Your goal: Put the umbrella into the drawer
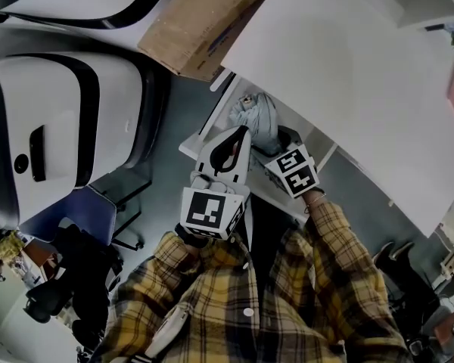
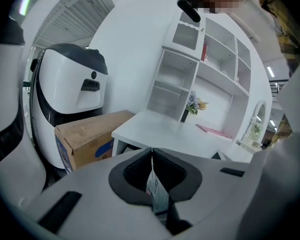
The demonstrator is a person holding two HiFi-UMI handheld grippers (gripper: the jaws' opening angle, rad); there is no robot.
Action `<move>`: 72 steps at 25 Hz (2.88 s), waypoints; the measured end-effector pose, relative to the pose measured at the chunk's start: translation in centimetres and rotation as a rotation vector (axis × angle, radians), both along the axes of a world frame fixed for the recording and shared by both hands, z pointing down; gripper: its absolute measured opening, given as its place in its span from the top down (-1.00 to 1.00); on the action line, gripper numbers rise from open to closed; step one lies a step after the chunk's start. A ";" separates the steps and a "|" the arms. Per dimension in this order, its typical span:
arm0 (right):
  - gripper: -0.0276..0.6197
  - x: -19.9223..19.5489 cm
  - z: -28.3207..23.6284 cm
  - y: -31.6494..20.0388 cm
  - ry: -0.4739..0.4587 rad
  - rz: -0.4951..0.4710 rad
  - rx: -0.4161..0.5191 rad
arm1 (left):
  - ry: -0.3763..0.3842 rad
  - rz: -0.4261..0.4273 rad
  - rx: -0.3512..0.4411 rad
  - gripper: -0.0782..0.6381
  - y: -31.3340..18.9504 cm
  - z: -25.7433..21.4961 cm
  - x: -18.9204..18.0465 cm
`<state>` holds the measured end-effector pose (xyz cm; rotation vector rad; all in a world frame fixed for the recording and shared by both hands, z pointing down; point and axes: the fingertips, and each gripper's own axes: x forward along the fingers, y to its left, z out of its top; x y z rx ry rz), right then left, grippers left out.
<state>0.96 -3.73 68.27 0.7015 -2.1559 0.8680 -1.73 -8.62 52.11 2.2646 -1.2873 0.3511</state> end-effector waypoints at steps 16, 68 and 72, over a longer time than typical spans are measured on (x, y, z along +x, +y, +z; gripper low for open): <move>-0.04 1.5 4.9 1.0 0.053 0.056 -0.132 | -0.028 -0.003 -0.026 0.71 -0.8 1.2 0.4; -0.07 1.7 -3.9 -0.1 0.081 0.156 -0.039 | -0.008 -0.009 0.062 0.71 -0.7 -4.1 0.4; -0.07 1.4 -8.3 -1.8 0.025 0.181 0.046 | 0.009 0.017 0.097 0.71 -1.0 -6.0 0.9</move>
